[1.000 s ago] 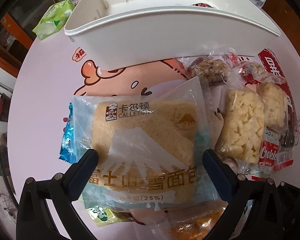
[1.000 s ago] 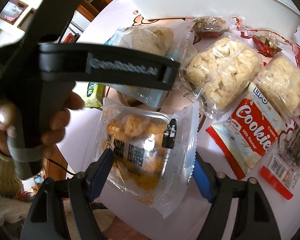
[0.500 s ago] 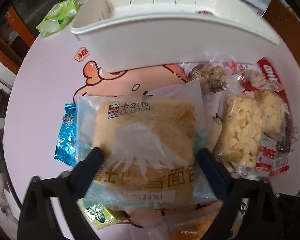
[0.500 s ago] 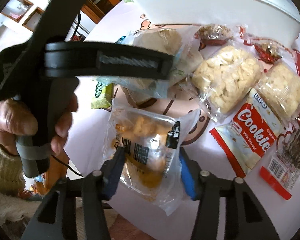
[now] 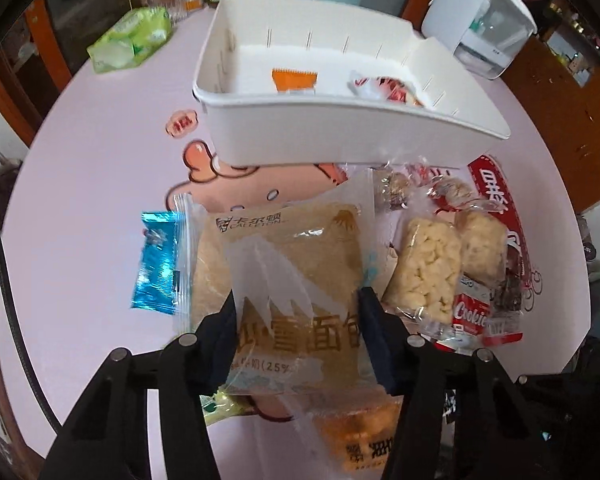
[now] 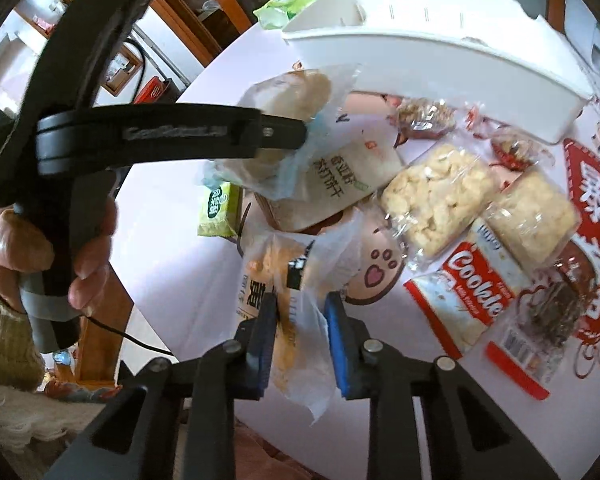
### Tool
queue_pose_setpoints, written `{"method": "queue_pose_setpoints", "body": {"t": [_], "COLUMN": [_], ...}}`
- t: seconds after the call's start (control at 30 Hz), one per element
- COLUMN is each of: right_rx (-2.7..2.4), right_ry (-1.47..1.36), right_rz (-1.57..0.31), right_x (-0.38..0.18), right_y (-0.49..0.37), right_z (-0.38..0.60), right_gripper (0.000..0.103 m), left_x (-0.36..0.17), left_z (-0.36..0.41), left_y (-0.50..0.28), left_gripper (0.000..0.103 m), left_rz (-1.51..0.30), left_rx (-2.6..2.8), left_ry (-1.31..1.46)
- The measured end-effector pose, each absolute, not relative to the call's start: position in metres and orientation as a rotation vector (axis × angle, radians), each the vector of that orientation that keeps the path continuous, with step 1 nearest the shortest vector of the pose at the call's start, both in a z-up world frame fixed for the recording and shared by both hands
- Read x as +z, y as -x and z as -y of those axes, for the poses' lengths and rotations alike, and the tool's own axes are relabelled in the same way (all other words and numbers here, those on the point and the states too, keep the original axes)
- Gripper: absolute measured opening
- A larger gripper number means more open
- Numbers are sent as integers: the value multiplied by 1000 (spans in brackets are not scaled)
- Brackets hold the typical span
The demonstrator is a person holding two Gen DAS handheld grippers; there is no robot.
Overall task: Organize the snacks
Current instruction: 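Close left tool on bread bag while right tool grasps cookie-ball pack, then carry both packs over the white tray and open both tools to release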
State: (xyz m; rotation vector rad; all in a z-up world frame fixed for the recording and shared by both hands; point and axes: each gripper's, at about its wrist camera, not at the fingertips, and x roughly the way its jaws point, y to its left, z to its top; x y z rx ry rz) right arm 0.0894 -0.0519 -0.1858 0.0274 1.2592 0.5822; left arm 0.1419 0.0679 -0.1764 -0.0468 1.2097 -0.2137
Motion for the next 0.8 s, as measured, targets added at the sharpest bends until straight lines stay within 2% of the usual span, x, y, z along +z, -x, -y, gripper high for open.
{"method": "queue_pose_setpoints", "body": {"t": [0.3, 0.57, 0.8], "right_rx": [488, 302, 157], "right_ry": [30, 149, 100], "right_rz": [-1096, -879, -759], "right_x": [-109, -25, 6], "right_y": [-112, -175, -236], "right_z": [78, 102, 130], "right_gripper": [22, 22, 22], "left_x": [-110, -36, 9], "left_z": [-68, -63, -61], "left_y": [-140, -171, -218], "left_gripper": [54, 54, 55], "left_rz": [-1058, -907, -813], "left_rx": [-262, -299, -260], "left_ry": [68, 44, -2]}}
